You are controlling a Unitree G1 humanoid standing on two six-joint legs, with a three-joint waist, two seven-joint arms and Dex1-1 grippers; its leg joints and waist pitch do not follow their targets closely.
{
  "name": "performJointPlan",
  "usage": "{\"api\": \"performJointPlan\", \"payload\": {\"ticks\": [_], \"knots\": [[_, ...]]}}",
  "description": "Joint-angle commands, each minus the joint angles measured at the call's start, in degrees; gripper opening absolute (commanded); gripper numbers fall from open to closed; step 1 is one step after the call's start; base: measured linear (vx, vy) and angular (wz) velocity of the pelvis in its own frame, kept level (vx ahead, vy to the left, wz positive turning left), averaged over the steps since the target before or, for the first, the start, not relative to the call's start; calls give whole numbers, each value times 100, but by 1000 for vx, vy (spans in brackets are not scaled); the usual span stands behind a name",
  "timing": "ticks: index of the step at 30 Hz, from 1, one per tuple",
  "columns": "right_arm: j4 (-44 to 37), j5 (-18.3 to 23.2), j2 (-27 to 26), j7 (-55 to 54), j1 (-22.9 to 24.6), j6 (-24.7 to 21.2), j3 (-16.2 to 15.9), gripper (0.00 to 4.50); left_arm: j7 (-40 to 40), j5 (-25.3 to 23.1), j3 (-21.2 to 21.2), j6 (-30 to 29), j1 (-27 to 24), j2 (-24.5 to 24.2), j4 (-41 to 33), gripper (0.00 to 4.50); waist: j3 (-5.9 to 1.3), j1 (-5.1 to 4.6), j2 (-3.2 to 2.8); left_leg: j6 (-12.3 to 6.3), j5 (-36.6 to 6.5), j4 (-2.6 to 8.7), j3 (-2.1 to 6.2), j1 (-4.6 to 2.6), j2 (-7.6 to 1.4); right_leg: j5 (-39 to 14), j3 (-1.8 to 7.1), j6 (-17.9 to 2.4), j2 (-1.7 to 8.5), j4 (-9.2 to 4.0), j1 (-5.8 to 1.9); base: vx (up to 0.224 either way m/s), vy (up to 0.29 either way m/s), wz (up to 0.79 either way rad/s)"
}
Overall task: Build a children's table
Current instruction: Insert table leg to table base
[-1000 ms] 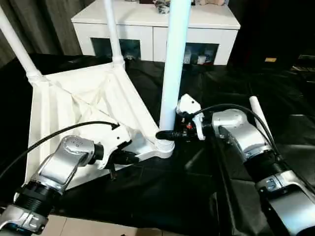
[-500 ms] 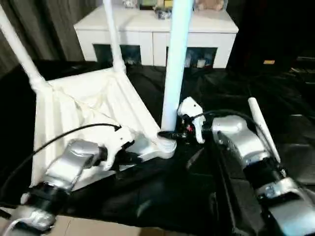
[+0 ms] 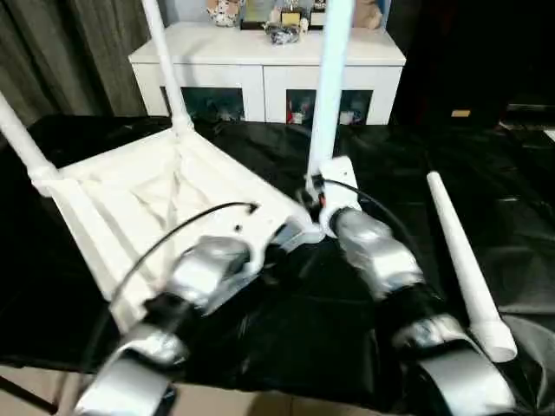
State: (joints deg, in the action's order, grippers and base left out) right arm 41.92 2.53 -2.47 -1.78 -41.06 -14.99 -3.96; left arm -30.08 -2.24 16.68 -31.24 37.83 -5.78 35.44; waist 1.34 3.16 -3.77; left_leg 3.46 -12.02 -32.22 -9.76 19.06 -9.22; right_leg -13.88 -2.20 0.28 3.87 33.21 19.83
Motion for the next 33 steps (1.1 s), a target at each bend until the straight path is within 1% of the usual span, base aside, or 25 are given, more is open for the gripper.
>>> {"api": "performJointPlan", "payload": {"ticks": [1, 2, 3, 7, 8, 9, 11, 13, 14, 15, 16, 17, 18, 19, 20, 22, 24, 25, 26, 27, 28, 29, 30, 31, 33], "knots": [[1116, 4, -107, -297, 464, -456, 94, 184, 300, -99, -28, 71, 200, 73, 71, 0, -94, -81, -51, 376, -2927, 541, 265, -93, -340, -2567, 244, -532, 456, -572, 137, 0, 0, 0], [1157, 8, -137, -412, 408, -404, 175, 184, 318, -100, -58, 54, 226, 75, 94, 0, -93, -82, -30, 363, -2931, 543, 259, -88, -333, -2534, 237, -541, 449, -575, 136, 0, 0, 0], [1195, 18, -150, -463, 352, -378, 226, 184, 306, -97, -80, 53, 233, 52, 106, 0, -81, -81, -48, 360, -3010, 552, 260, -98, -326, -2584, 235, -536, 459, -581, 152, 0, 0, 0], [1357, 2, -193, -417, 161, -192, 262, 184, 295, -93, -180, 145, 293, -1, 270, 0, -74, -109, -45, 366, -3201, 568, 281, -93, -324, -2707, 231, -500, 476, -593, 165, 0, 0, 0], [1319, 68, -215, -298, 127, -68, 309, 184, 277, -89, -207, 180, 312, -35, 294, 0, -69, -118, -24, 347, -3261, 574, 283, -78, -321, -2782, 227, -476, 482, -604, 164, 0, 0, 0], [1319, 68, -215, -298, 127, -68, 309, 184, 277, -89, -207, 180, 312, -35, 294, 0, -71, -113, -25, 331, -3282, 570, 281, -94, -322, -2864, 234, -449, 494, -620, 183, 0, 0, 0], [1301, 104, -225, -268, 91, 9, 349, 240, 259, -79, -222, 208, 325, -58, 305, 0, -67, -119, -18, 305, -3250, 568, 276, -92, -322, -2922, 242, -443, 500, -631, 189, 0, 0, 0], [1278, 127, -222, -180, 15, 110, 369, 256, 220, -59, -243, 262, 335, -96, 301, 0, -61, -116, -17, 264, -3190, 568, 278, -82, -321, -3054, 242, -423, 511, -643, 188, 0, 0, 0], [1277, 139, -223, -127, -26, 158, 386, 262, 198, -51, -250, 277, 340, -115, 298, 0, -83, -125, -16, 243, -3076, 563, 278, -63, -324, -2960, 249, -470, 519, -628, 177, 0, 0, 0], [1153, 204, -214, -3, -80, 160, 430, 274, 116, -15, -273, 358, 339, -159, 273, 0, -120, -108, -18, 217, -2758, 559, 263, -7, -341, -2509, 260, -541, 532, -612, 133, 0, 0, 0], [1049, 247, -202, 66, -96, 146, 454, 274, 62, 6, -281, 382, 335, -186, 249, 0, -189, -106, 9, 193, -2317, 540, 261, 51, -349, -1933, 258, -636, 525, -528, 58, 0, 0, 0], [874, 314, -163, 245, -121, 115, 467, 290, -71, 29, -284, 494, 325, -233, 211, 0, -243, -59, -13, 17, -1335, 494, 214, 109, -372, -526, 238, -877, 485, -387, 15, 0, 0, 0], [808, 326, -146, 320, -120, 94, 454, 299, -138, 45, -282, 541, 315, -255, 181, 0, -227, -52, -61, -181, -1213, 467, 148, 88, -374, -151, 205, -1103, 460, -389, 71, 0, 0, 0], [649, 321, -96, 424, -95, 23, 409, 305, -224, 54, -271, 548, 303, -303, 132, 0, -188, -68, -96, -182, -1620, 495, 132, 94, -374, -511, 204, -1171, 449, -424, 111, 0, 0, 0], [484, 318, -40, 554, -59, -41, 365, 310, -350, 63, -240, 638, 284, -359, 86, 0, -190, -103, -74, -70, -2033, 492, 136, 144, -334, -1021, 200, -1163, 458, -427, 65, 0, 0, 0], [149, 331, 72, 794, 28, -193, 283, 333, -502, 94, -223, 568, 250, -445, -8, 0, -222, -74, -77, -77, -1810, 474, 127, 142, -347, -858, 216, -1116, 465, -440, 78, 0, 0, 0], [-294, 341, 228, 1069, 176, -379, 203, 356, -701, 93, -162, 645, 215, -551, -83, 0, -279, -45, -116, -240, -980, 398, 116, 201, -344, 188, 193, -1237, 456, -326, 10, 0, 0, 0], [-294, 341, 228, 1069, 176, -379, 203, 365, -701, 93, -162, 645, 215, -551, -83, 0, -290, -41, -119, -304, -767, 372, 108, 218, -342, 496, 183, -1290, 459, -297, 12, 0, 0, 0], [-705, 337, 385, 1305, 336, -521, 123, 365, -819, 97, -135, 677, 193, -633, -134, 0, -306, -32, -130, -437, -418, 326, 109, 240, -326, 1022, 156, -1354, 444, -255, -15, 0, 0, 0], [-850, 333, 429, 1378, 391, -590, 108, 386, -861, 98, -132, 707, 189, -659, -137, 0, -331, -20, -132, -559, -156, 277, 96, 253, -326, 1444, 150, -1437, 448, -198, -4, 0, 0, 0], [-1137, 378, 530, 1588, 505, -735, 52, 386, -945, 112, -127, 726, 180, -699, -147, 0, -344, 8, -161, -655, -24, 248, 99, 252, -322, 1645, 130, -1492, 433, -164, -14, 0, 0, 0], [-1454, 431, 661, 1790, 632, -900, -5, 393, -1064, 121, -106, 781, 167, -749, -165, 0, -339, 20, -183, -693, -4, 237, 98, 248, -335, 1695, 130, -1489, 430, -158, 4, 0, 0, 0], [-1642, 458, 752, 1935, 709, -987, -53, 400, -1135, 127, -95, 799, 160, -776, -177, 0, -334, 29, -174, -761, 19, 227, 102, 255, -336, 1726, 122, -1496, 422, -142, -5, 0, 0, 0], [-1689, 465, 776, 1972, 729, -1009, -65, 419, -1153, 128, -92, 804, 158, -784, -180, 0, -325, 30, -174, -775, -31, 231, 101, 253, -337, 1669, 116, -1494, 414, -149, -7, 0, 0, 0], [-2326, 571, 1158, 2507, 1016, -1327, -228, 427, -1449, 173, -47, 866, 86, -894, -314, 0, -325, 45, -192, -737, -169, 227, 96, 232, -358, 1456, 121, -1521, 431, -154, -1, 0, 0, 0]]}}
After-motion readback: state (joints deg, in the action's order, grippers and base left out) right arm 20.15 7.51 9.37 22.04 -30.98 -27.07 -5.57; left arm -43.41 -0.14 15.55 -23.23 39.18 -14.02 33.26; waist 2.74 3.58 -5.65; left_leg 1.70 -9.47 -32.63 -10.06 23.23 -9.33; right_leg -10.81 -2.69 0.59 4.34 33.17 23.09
